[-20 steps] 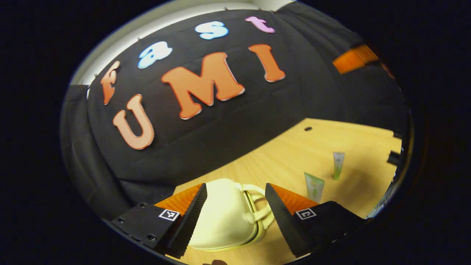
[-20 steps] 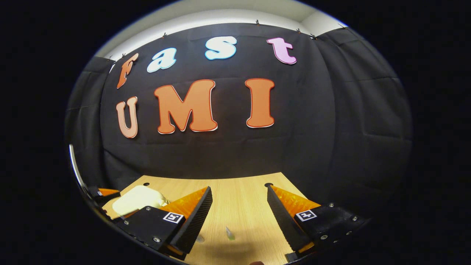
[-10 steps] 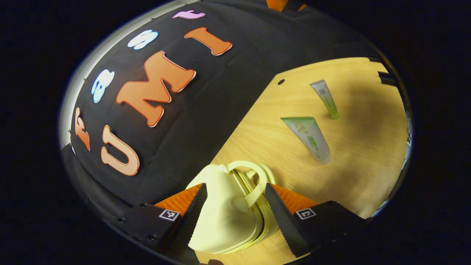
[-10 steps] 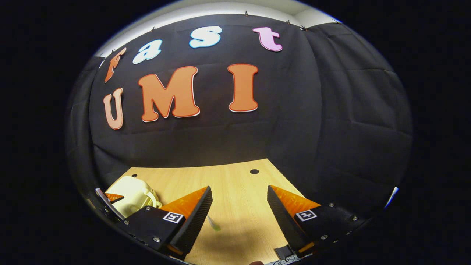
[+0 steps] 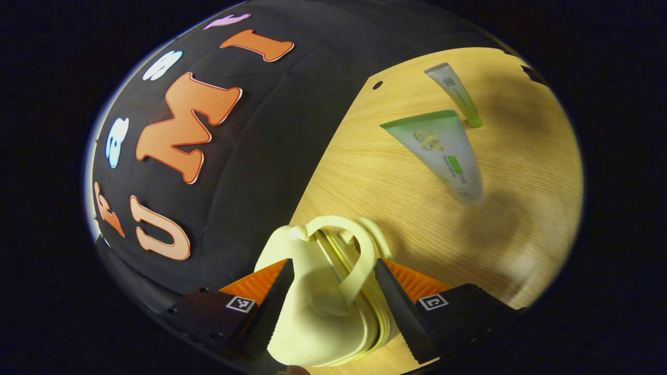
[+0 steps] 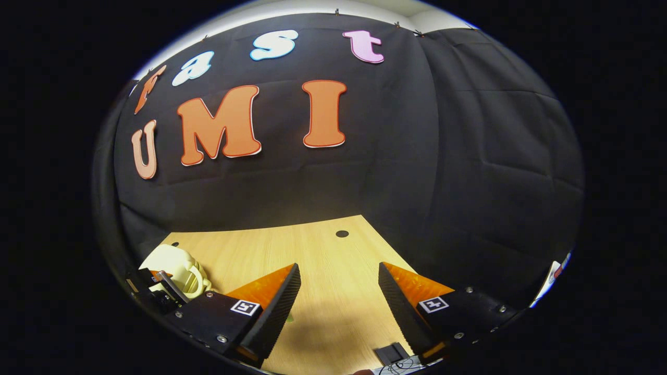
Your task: First open the suitcase, pack the skin care products into it, and then close the suitcase.
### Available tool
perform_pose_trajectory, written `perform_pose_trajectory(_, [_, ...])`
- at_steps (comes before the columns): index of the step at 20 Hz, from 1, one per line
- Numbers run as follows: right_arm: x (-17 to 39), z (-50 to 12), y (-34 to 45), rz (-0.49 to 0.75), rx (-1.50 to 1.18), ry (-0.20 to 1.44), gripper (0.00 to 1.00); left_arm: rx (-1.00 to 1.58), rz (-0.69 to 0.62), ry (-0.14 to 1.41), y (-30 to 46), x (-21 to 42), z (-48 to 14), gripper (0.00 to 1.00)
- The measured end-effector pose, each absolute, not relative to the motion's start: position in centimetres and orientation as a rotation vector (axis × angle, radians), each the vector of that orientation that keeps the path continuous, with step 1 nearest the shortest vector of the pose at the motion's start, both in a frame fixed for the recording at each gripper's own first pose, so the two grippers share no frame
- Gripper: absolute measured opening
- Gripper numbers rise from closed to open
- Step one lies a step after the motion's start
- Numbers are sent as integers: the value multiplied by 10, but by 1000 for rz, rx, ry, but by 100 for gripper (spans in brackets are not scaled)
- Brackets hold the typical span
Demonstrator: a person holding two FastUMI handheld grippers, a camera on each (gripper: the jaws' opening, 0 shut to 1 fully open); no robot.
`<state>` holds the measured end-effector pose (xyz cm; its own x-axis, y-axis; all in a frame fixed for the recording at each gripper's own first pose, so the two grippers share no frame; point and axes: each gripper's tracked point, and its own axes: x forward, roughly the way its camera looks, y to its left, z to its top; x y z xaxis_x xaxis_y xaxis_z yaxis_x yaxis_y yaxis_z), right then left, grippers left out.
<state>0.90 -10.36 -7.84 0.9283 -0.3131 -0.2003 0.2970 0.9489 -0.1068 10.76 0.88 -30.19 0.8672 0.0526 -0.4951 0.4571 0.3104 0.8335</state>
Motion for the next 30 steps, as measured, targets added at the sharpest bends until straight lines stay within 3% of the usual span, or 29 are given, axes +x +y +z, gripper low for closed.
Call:
perform_pose_trajectory(9, [6, -78, -124, -355, -50, 214, 95, 1321, -268, 576, 12, 118, -314, 97])
perform_pose_trajectory(12, [3, -78, -131, -368, -40, 214, 95, 1316, -319, 634, 9, 116, -333, 59])
perform_pose_trajectory(14, [0, -77, -131, -362, -22, 209, 95, 1381, -315, 641, 4, 111, -330, 20])
perform_pose_trajectory(15, [-2, -73, -127, -343, -9, 196, 95, 1382, -328, 646, 2, 110, -332, 13])
perform_pose_trajectory(20, [-2, -67, -111, -317, -40, 167, 95, 1198, -345, 718, -1, 109, -314, 11])
perform_pose_trajectory(25, [5, -54, -74, -266, 29, 99, 95, 725, -371, 739, -2, 121, -255, 10])
perform_pose_trajectory(30, [20, -43, -23, -232, 36, 63, 95, 250, -345, 665, 60, 156, -187, 10])
